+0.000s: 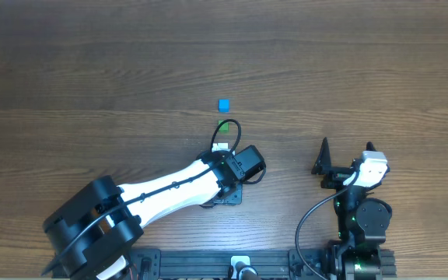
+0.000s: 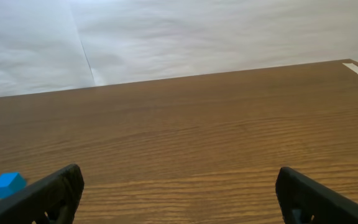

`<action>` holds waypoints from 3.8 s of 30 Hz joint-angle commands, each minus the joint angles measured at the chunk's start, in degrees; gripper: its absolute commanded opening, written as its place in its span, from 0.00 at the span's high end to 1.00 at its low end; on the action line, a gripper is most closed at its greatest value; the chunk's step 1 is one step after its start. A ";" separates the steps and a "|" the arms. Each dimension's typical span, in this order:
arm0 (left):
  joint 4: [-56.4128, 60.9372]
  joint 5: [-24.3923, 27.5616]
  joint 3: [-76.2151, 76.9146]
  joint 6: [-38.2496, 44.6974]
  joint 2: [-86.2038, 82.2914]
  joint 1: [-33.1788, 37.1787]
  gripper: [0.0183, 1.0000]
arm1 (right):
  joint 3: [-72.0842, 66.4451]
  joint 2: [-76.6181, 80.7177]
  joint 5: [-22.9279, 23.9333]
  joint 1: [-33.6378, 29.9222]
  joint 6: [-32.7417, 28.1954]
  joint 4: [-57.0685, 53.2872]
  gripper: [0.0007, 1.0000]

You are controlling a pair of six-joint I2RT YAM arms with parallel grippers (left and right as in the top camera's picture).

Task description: Stack Cubes

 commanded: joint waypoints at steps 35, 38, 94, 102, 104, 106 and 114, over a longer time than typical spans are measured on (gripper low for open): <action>-8.72 -5.18 11.89 4.96 -5.07 3.65 0.98 | -0.28 -0.46 0.55 -0.33 -0.42 -0.13 0.01; -9.68 -5.16 15.82 6.78 -5.05 6.64 0.98 | -0.28 -0.46 0.57 -0.33 -0.42 -0.13 0.01; -5.25 -5.03 20.68 7.63 9.57 12.98 0.98 | -0.28 -0.46 0.57 -0.31 -0.42 -0.13 0.01; -5.25 -5.20 20.68 7.37 10.14 12.98 0.98 | -0.28 -0.46 0.55 -0.31 -0.42 -0.13 0.01; -5.25 -5.20 20.68 7.39 10.25 12.98 0.98 | -0.28 -0.46 0.55 -0.33 -0.42 -0.13 0.01; -5.22 -5.20 20.68 7.39 10.47 12.98 0.98 | -0.28 -0.46 0.57 -0.33 -0.42 -0.13 0.01; -4.98 -6.08 20.68 7.39 11.15 13.05 0.98 | -0.28 -0.46 0.57 -0.31 -0.42 -0.13 0.01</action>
